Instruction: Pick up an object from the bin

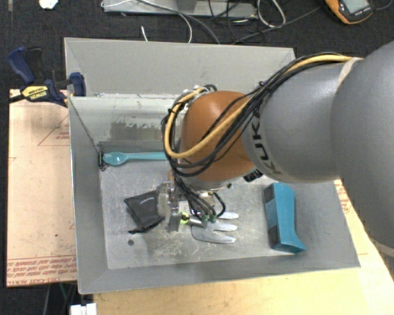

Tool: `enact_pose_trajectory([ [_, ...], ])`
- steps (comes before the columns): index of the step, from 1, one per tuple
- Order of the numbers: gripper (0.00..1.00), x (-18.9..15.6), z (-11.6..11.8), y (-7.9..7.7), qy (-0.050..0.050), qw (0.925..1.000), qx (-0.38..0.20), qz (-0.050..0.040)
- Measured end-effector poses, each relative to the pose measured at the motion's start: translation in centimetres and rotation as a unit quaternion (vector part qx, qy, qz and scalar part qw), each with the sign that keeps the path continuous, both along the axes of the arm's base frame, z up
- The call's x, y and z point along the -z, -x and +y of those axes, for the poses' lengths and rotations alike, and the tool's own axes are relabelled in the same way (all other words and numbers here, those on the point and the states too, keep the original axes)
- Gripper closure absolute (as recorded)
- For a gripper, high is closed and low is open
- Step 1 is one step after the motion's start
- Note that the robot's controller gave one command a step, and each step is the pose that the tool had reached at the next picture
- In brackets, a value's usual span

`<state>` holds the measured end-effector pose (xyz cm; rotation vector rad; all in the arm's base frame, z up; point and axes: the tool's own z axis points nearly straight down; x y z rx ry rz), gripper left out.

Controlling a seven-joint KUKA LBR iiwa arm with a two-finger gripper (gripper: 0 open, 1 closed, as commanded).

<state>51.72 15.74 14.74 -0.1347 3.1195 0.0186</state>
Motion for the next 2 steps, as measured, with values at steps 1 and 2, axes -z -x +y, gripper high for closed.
enact_pose_trajectory([
  [1,1.0,-3.3,0.7,0.4,0.002,1.0,-0.004,0.0049],
  [2,1.0,-12.4,3.8,-0.8,0.001,0.9995,-0.031,0.0026],
])
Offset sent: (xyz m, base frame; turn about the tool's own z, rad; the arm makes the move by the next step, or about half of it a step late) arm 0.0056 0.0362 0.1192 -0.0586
